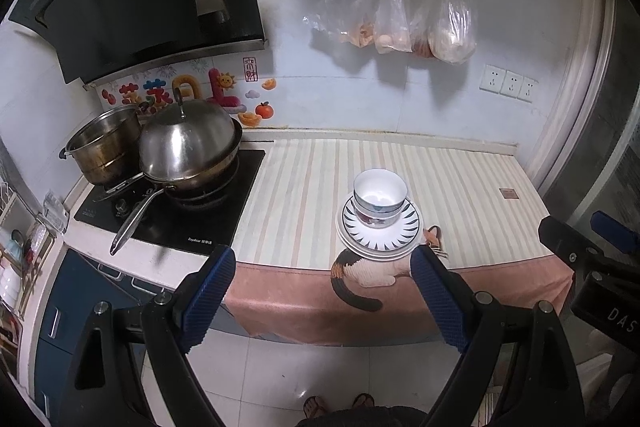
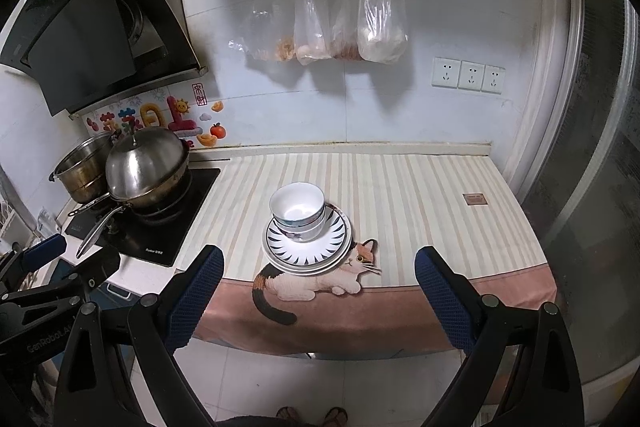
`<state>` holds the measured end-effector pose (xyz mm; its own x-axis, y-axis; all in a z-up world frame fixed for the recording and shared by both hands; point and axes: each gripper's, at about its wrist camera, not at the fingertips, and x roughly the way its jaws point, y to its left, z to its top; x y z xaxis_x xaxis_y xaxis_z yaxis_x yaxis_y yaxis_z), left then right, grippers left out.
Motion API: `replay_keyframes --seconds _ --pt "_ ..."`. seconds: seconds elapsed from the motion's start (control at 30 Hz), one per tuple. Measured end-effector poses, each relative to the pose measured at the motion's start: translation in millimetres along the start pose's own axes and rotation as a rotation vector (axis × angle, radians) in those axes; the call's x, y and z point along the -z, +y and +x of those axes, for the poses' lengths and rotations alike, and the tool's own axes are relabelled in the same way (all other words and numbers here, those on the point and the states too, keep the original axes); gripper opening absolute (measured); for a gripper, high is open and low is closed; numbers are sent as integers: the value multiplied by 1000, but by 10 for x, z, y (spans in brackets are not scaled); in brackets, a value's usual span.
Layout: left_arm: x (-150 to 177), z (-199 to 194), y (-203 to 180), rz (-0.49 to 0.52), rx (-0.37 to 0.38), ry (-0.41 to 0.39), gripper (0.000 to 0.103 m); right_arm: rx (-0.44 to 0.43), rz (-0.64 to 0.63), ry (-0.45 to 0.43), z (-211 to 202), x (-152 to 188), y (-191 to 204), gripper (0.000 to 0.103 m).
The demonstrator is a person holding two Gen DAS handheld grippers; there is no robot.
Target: Organize plates and bowls
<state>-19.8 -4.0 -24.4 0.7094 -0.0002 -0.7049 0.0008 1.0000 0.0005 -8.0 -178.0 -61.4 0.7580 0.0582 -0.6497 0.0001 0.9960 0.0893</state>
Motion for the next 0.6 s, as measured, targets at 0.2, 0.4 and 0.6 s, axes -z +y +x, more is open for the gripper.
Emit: replay_keyframes --seconds 0.2,0.4,0.6 --pt "-1 7 17 1 1 1 90 5 -2 1 6 25 19 99" --pt "9 3 32 -1 0 -1 90 0 -2 5 2 54 38 99" --pt "28 -8 44 -4 -4 -2 90 -1 -2 5 3 59 41 99"
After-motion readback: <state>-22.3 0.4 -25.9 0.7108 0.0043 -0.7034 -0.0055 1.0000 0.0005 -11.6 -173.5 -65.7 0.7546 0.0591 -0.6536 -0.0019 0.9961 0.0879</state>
